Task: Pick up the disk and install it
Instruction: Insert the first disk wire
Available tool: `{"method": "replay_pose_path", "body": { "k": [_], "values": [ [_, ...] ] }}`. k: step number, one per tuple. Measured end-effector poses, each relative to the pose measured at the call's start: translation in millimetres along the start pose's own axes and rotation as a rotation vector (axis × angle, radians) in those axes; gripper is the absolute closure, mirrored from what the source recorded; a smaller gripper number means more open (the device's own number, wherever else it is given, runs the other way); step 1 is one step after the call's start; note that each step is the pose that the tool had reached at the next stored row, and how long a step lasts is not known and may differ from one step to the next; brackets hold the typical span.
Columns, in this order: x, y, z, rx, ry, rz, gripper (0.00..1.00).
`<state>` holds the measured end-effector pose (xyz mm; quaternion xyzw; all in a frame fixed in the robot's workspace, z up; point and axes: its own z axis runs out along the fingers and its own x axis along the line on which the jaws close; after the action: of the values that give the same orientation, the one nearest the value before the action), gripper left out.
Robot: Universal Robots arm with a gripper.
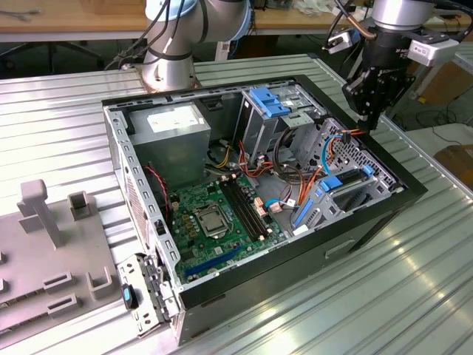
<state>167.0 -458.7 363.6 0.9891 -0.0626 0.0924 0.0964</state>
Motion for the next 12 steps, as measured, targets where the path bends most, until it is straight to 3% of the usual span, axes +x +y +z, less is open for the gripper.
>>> {"method": "replay_pose_path", "body": {
  "k": [4,5,10,12],
  "values": [
    [0.0,0.0,0.1,0.0001,0.0000,0.000,0.77],
    [0.0,0.0,0.1,0.0001,0.0000,0.000,0.84],
    [0.0,0.0,0.2,0.0001,0.0000,0.000,0.84],
    [0.8,0.7,-4.0,0.0000,-0.0001,0.000,0.84]
  ]
}}
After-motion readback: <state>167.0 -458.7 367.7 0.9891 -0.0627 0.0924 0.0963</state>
